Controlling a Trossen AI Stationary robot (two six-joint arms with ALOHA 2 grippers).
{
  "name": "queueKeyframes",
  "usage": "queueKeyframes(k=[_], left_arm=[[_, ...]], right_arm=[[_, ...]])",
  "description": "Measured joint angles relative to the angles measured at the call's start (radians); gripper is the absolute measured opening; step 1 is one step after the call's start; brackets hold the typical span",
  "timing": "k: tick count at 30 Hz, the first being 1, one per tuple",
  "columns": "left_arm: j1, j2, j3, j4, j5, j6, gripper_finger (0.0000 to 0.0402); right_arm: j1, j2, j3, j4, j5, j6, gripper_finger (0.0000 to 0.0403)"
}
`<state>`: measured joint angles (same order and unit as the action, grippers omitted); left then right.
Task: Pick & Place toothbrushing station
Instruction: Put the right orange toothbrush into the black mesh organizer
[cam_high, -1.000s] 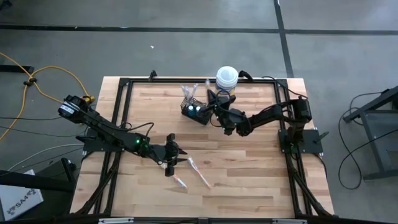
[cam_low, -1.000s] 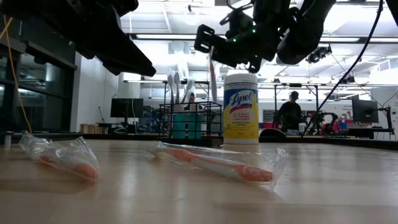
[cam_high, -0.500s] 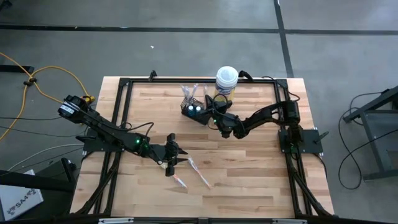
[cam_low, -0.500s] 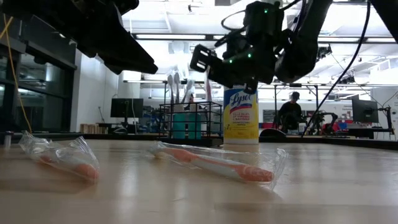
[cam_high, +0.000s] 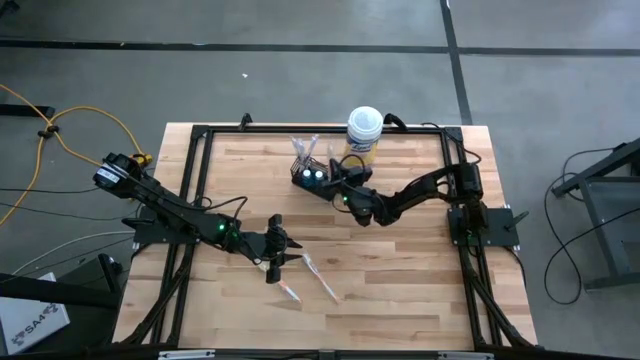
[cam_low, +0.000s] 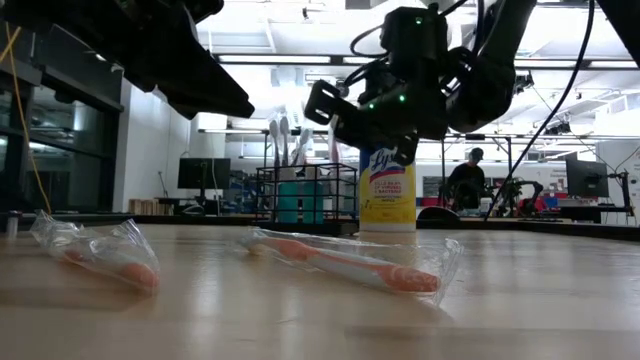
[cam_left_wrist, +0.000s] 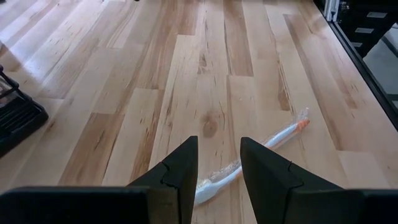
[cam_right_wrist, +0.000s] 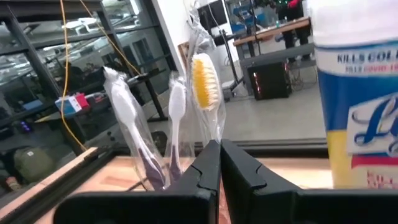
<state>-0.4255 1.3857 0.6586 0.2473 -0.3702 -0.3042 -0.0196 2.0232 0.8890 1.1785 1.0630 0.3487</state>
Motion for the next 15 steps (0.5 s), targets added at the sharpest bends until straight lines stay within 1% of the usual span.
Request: queueKeyframes(k=[4,7,10,15], left_arm=[[0.000,0.000,0.000,0.000,0.000,0.000,0.0116],[0.000,0.000,0.000,0.000,0.000,-0.001,0.0116],[0.000,0.000,0.000,0.000,0.000,-0.001,0.0116],[0.000,0.000,0.000,0.000,0.000,-0.003,0.0116]], right_arm=[[-0.001,0.000,0.000,-0.049,-0.022,0.073,0.0003],[-0.006,0.000,0.000,-0.066,-0.027,0.091,0.0009],[-0.013,0.000,0.000,-0.066,-0.050,0.093,0.0024],[-0.026,0.000,0.000,-0.062,-0.043,0.093,0.0062]])
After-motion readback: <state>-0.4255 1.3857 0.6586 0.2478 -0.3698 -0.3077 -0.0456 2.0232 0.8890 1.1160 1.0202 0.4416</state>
